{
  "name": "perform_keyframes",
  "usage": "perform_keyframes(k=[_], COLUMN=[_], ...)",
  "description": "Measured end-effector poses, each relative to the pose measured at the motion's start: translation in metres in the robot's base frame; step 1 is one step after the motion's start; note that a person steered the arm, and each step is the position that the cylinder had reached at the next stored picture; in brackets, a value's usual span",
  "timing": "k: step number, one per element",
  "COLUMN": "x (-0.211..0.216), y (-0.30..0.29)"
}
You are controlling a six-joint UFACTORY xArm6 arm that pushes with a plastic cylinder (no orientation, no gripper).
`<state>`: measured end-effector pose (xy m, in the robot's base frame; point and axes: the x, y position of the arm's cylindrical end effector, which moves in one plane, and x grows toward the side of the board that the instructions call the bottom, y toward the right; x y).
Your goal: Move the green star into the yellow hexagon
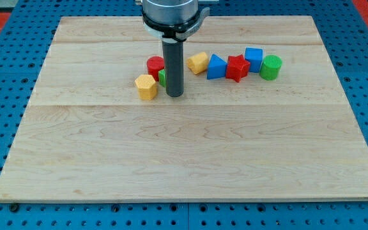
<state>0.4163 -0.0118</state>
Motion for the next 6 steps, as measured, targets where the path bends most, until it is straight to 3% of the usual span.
perform_keyframes(k=[1, 2, 3, 5, 6], x=[-0.027, -0.037, 0.020, 0.045, 0.009], y=[0.026, -0.035, -0.116, -0.052, -0.092])
